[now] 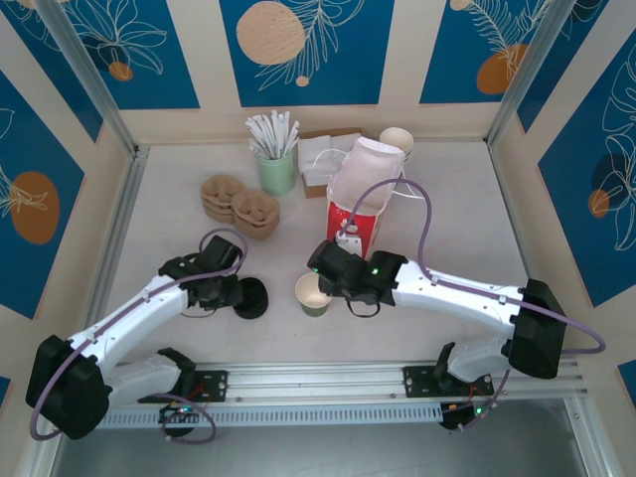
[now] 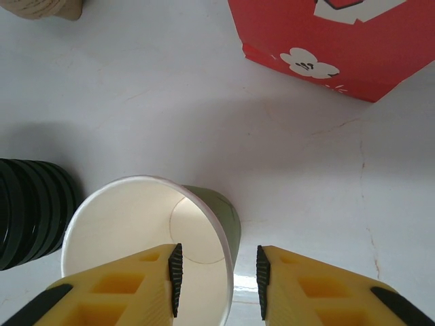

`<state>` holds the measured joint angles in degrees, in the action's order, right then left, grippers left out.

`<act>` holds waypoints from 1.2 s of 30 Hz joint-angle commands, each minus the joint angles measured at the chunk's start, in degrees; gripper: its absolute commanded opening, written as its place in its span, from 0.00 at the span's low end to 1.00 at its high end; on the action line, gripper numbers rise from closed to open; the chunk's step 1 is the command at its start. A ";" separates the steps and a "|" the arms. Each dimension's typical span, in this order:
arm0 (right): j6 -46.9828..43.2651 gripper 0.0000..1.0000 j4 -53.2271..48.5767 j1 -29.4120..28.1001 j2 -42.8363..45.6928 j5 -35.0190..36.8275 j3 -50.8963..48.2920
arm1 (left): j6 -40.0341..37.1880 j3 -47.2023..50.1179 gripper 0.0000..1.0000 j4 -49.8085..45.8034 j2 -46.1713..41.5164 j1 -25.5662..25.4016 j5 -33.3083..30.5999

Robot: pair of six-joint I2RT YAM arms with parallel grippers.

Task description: Pack the takeout coffee

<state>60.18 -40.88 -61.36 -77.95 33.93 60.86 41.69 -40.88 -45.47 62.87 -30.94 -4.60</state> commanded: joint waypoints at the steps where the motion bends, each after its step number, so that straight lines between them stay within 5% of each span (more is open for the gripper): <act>1: 0.23 0.37 -1.39 0.37 1.87 1.93 1.11 | 0.32 -1.13 0.21 -0.76 0.67 -0.96 -0.41; 23: 0.99 0.38 -1.66 0.55 3.68 2.14 -0.30 | 1.11 0.45 0.22 0.78 1.96 -1.55 -1.29; 36: 0.30 0.38 -1.51 0.63 5.34 0.46 1.73 | 1.44 -2.54 0.14 -2.77 0.31 -2.23 -3.02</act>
<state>60.20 -41.71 -60.99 -74.39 34.24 60.86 42.15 -41.08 -45.45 64.55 -32.18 -5.80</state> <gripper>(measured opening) 0.377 0.143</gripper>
